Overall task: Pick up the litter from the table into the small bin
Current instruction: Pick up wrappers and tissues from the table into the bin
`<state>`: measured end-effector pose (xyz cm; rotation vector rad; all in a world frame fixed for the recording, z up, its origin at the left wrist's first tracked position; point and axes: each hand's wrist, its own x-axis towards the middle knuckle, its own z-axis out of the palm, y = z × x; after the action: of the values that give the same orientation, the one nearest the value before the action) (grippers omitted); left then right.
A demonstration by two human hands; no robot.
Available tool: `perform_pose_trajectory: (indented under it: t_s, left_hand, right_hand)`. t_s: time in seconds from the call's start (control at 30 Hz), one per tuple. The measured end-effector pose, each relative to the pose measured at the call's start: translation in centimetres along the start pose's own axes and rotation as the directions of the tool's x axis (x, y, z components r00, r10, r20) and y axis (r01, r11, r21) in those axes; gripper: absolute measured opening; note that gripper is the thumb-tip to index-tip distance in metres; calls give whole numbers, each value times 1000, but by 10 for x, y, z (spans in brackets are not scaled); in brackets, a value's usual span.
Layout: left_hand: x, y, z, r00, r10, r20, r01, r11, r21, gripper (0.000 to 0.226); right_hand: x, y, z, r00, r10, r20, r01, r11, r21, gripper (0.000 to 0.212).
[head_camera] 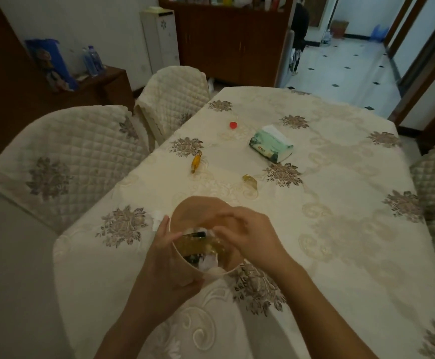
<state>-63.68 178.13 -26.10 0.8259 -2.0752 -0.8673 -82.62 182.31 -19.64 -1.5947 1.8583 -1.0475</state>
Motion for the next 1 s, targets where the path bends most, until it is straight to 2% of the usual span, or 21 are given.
perform_pose_trajectory:
  t_s: [0.1,0.17,0.27,0.37,0.47,0.57,0.67,0.73,0.87,0.93,1.0]
  left_hand:
    - [7,-2,-8,998,-37,-52,39,998,44,84]
    - [16,-4,-11,994,-44,-99,50,997,63,90]
    - [35,-14,-10,988,-2,-156,17,995,93,105]
    - [56,-27,-5,984,-5,-179,25,994,109,110]
    - [72,-39,-2,985,-7,-174,30,991,129,91]
    - [83,-45,2,984,-43,-173,62,992,109,85]
    - [89,-45,7,981,-68,-184,88,991,104,84]
    - [91,-46,10,979,-69,-189,94,988,123,86]
    - [89,-45,10,985,-69,-161,91,987,130,86]
    - [86,-43,8,985,-71,-157,91,989,118,85]
    - [81,-40,6,987,-57,-151,74,991,111,84]
  right_hand:
    - [32,34,-4,959,112,-259,-111,994,19,26]
    - [57,59,-5,931,191,-310,-204,979,-10,31]
    - [91,95,-3,923,248,-293,-281,957,-73,39]
    - [123,132,5,929,285,-237,-327,931,-164,44]
    - [152,162,15,941,290,-174,-328,906,-267,48]
    - [174,182,21,937,315,-153,-348,886,-305,51]
    - [183,195,27,969,199,-146,-241,885,-397,33]
    - [181,200,30,964,137,-227,-216,901,-376,19]
    - [166,199,26,944,131,-301,-222,931,-291,18]
    - [154,187,20,909,161,-385,-248,950,-189,19]
    - [142,161,10,866,134,-481,-195,978,-78,19]
